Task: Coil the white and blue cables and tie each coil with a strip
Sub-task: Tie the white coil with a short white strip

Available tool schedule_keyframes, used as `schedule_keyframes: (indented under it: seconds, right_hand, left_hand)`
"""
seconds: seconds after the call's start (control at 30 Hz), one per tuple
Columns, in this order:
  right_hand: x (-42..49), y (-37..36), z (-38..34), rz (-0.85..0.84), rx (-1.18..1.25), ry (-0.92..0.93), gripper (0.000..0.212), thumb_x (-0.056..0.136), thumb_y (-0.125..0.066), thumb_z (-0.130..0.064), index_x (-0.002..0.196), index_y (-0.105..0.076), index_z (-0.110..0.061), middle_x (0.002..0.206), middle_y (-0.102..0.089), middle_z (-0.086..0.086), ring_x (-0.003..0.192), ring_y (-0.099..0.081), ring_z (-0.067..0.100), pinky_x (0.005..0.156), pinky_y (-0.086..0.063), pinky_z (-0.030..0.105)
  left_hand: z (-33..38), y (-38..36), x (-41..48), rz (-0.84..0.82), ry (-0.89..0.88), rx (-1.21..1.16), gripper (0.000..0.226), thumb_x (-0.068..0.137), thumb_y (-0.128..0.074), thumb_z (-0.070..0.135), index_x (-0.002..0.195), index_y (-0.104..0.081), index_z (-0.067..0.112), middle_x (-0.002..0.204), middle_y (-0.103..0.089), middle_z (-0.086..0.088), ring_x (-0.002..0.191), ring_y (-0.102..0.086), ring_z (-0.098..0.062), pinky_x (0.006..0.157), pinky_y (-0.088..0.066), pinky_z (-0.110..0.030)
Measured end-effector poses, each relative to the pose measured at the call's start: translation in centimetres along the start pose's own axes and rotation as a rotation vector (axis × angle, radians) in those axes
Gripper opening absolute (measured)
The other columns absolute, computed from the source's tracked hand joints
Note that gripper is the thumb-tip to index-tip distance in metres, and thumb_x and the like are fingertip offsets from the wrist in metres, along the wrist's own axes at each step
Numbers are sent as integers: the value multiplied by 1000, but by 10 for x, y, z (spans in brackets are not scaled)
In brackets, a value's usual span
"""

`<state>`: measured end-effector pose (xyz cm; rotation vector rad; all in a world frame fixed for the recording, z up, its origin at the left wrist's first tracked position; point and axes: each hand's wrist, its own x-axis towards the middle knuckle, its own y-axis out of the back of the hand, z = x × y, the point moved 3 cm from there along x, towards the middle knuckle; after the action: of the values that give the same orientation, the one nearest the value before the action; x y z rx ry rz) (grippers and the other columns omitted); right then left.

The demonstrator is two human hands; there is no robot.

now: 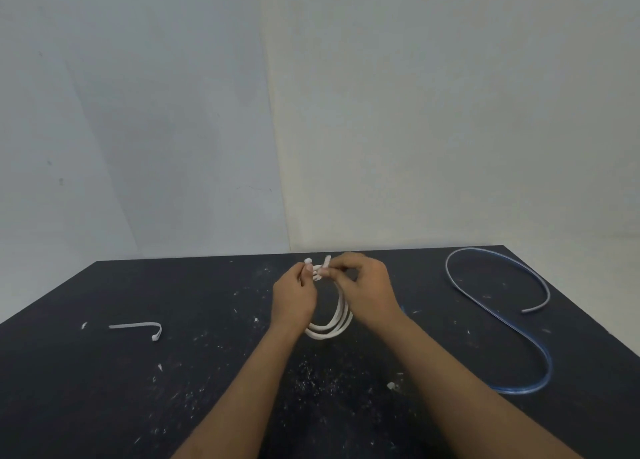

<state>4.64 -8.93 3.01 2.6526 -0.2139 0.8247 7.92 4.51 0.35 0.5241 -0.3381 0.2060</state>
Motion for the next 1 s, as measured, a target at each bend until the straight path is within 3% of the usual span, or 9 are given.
schedule_keyframes:
  seconds: [0.13, 0.23, 0.33, 0.5, 0.7, 1.0]
  right_hand:
    - [7, -4, 1, 18, 206, -186, 24, 97, -59, -18, 78, -73, -14, 76, -73, 3, 72, -65, 13, 71, -53, 29]
    - [9, -5, 3, -30, 230, -329, 35, 98, -57, -24, 76, -73, -2, 72, -73, 6, 75, -69, 15, 78, -53, 30]
    - [8, -6, 3, -97, 217, -485, 37, 94, -60, -25, 67, -74, -4, 70, -74, 7, 83, -71, 18, 90, -51, 33]
    - [8, -3, -6, -208, 165, -590, 29, 88, -63, -22, 64, -71, -8, 73, -74, 6, 70, -65, 7, 71, -41, 23]
    - [8, 1, -9, -195, 166, -630, 30, 90, -62, -20, 62, -70, -10, 58, -68, -5, 40, -53, -7, 57, -31, 20]
    - [9, 4, -12, -199, 222, -702, 25, 87, -60, -17, 65, -67, -11, 57, -64, -5, 34, -47, -6, 56, -29, 23]
  left_hand:
    - [7, -1, -4, -9, -66, -11, 37, 103, -38, 34, 85, -62, 13, 68, -60, -4, 62, -52, -19, 56, -40, -33]
    - [7, -1, -4, 5, -74, -37, 40, 103, -39, 34, 84, -64, 9, 73, -65, -11, 63, -54, -22, 59, -43, -37]
    - [5, -2, -4, 6, -64, -45, 41, 103, -39, 34, 77, -62, 11, 66, -61, -4, 58, -48, -13, 52, -36, -21]
    - [1, -5, -7, -1, -74, -49, 40, 103, -39, 32, 75, -60, 12, 60, -57, 2, 52, -42, -5, 49, -32, -20]
    - [1, -8, -7, -15, -122, -63, 36, 103, -40, 27, 72, -54, 15, 59, -55, 4, 50, -42, -3, 48, -34, -17]
    - [0, -11, -4, -9, -165, -46, 33, 103, -40, 27, 72, -51, 22, 57, -51, 4, 48, -39, -5, 46, -30, -19]
